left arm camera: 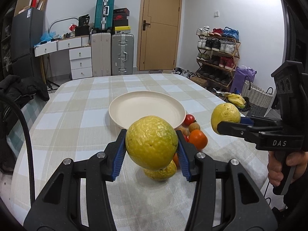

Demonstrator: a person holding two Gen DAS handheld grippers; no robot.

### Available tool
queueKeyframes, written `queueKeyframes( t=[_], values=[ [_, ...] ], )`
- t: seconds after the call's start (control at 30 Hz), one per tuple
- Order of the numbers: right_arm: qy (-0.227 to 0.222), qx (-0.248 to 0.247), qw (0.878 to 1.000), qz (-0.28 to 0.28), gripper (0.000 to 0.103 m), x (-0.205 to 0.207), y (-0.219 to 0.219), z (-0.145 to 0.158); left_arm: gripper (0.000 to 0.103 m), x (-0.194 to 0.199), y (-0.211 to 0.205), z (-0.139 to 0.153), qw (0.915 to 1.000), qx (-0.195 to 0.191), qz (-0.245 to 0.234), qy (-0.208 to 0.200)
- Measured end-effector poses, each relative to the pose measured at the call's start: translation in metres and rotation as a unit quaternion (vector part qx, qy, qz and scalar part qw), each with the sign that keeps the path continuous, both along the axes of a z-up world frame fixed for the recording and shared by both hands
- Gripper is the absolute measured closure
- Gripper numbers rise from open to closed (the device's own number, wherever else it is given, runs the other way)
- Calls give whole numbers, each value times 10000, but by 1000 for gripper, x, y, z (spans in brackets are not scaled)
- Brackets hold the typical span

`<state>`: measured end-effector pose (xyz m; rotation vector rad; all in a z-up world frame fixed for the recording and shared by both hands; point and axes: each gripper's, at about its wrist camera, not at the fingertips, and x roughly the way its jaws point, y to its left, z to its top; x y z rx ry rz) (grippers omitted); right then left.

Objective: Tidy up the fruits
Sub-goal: 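Lift the lemon with the left tool while the right tool carries the grapefruit over the plate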

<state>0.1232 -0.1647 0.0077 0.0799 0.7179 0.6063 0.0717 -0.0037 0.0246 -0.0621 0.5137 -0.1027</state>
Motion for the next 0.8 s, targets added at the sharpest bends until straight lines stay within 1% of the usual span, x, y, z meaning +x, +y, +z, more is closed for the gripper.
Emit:
queueKeyframes(
  t=[0.27, 0.53, 0.8],
  values=[
    [-31, 7, 10000, -46, 46, 18, 3, 8, 57, 27, 4, 2, 9999, -29, 110, 26],
    [58, -53, 10000, -6, 46, 39, 14, 8, 57, 57, 11, 3, 9998, -62, 188, 68],
    [184, -54, 9998, 17, 46, 58, 24, 6, 57, 92, 11, -6, 9994, -6, 230, 252]
  ],
)
